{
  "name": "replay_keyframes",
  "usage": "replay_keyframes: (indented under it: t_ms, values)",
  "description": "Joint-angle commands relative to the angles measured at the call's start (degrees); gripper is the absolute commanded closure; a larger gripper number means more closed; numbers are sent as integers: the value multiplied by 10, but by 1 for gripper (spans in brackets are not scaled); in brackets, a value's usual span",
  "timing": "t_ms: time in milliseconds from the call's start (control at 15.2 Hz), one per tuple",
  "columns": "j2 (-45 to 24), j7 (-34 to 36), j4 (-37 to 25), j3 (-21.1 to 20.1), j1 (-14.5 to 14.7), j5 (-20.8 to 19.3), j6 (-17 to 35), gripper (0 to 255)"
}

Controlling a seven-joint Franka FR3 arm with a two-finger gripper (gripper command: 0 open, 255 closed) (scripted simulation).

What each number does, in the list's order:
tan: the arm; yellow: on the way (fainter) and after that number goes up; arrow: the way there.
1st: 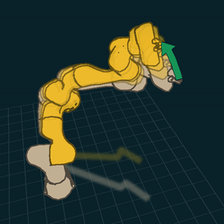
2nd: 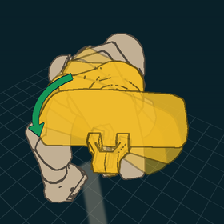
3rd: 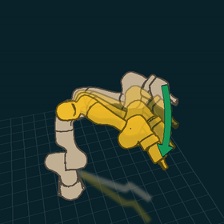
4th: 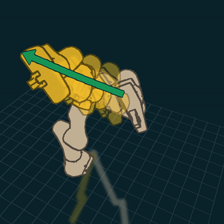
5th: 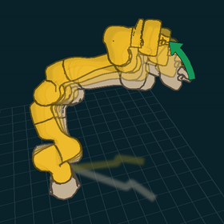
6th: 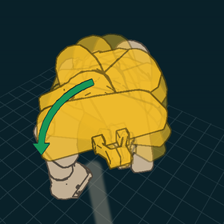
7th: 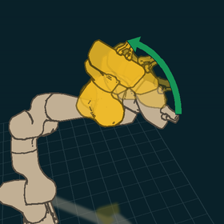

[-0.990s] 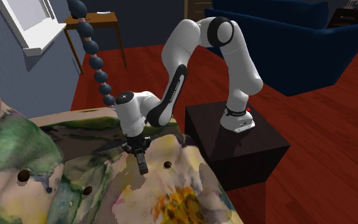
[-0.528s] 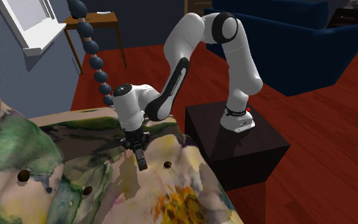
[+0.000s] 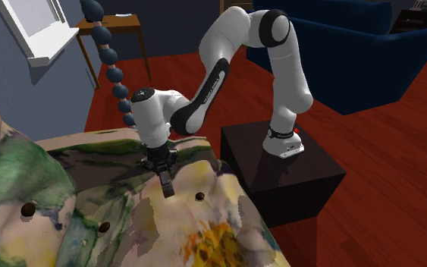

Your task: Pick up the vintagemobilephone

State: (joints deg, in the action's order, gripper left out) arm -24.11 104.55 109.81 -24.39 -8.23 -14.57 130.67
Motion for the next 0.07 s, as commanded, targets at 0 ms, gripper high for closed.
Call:
replay_keyframes:
  t_ms: [0]
  values:
    - [4, -1, 1, -1, -1, 2, -3, 255]
